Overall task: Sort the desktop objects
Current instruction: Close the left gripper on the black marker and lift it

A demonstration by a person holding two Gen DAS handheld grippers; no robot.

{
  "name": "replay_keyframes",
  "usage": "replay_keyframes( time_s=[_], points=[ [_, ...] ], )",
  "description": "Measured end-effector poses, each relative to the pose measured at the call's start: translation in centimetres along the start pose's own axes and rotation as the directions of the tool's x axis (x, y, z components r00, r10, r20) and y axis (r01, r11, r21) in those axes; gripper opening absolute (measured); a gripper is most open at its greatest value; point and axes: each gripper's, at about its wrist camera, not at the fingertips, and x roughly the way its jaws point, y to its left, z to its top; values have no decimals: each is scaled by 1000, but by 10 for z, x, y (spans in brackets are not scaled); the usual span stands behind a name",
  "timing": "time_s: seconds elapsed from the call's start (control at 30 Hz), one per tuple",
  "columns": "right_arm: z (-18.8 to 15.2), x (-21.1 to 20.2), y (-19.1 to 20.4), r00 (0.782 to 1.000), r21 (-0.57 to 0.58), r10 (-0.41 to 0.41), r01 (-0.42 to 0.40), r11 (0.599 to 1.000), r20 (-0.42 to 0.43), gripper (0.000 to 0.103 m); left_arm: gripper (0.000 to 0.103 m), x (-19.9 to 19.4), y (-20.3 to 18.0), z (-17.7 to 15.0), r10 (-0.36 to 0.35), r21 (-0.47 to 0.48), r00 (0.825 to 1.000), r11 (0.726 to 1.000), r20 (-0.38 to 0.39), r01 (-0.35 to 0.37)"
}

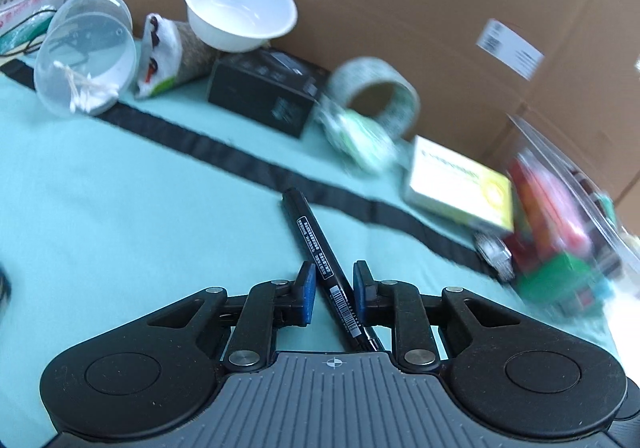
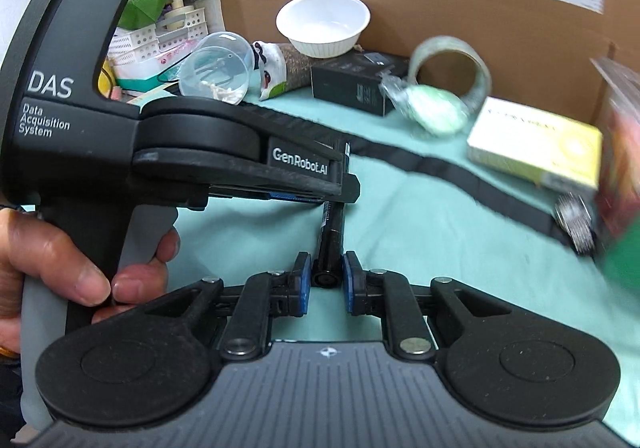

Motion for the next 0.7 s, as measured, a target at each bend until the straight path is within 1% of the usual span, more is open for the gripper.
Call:
replay_keyframes(
  time_s=[0.17,0.2,0.23,0.27,0.3,0.37,0.43,0.47,0.5,0.53,0.57,0.6,0.67,0.7],
  points=[
    [-22,-28,0,1000,28,-16,17,999,-2,22,15,-14,-24,-22,-59,41,997,997,-50,61],
    [-25,-30,-1,1000,42,-14,14,999,-1,23,16,-14,-28,-23,-61,55,996,996,-58,65],
    [-26,-31,-2,1000,51,-14,14,999,1,23,17,-14,-33,-25,-49,74,997,996,-56,53],
    [-25,-31,-2,1000,57,-15,15,998,4,23,34,-13,-37,-25,-39,89,998,995,-58,44],
    [-25,-31,-2,1000,61,-17,16,998,5,23,39,-13,-40,-26,-31,100,998,994,-64,37],
    [-24,-29,-1,1000,61,-21,21,998,8,23,39,-10,-44,-24,-11,127,998,992,-69,20],
    [-23,-28,0,1000,64,-25,24,998,12,23,36,-9,-47,-23,-3,154,997,988,-74,15],
    [-23,-28,-1,1000,67,-26,25,997,15,23,27,-9,-47,-23,0,159,997,987,-75,12],
    [-22,-27,-1,999,69,-27,26,997,18,24,23,-8,-47,-22,-1,162,997,987,-77,13],
    [-23,-27,-1,999,70,-30,29,997,22,25,23,-8,-47,-22,0,159,997,987,-79,12],
    [-22,-26,0,999,70,-33,31,997,25,26,23,-8,-47,-21,2,155,997,988,-80,11],
    [-22,-26,-1,999,71,-33,31,997,27,27,30,-7,-47,-21,2,152,997,988,-81,11],
    [-22,-24,-1,999,69,-37,34,997,33,28,38,-6,-47,-20,-2,140,997,990,-80,13],
    [-22,-23,-2,999,66,-38,36,997,35,28,38,-6,-47,-19,-3,142,997,990,-80,14]
  ],
)
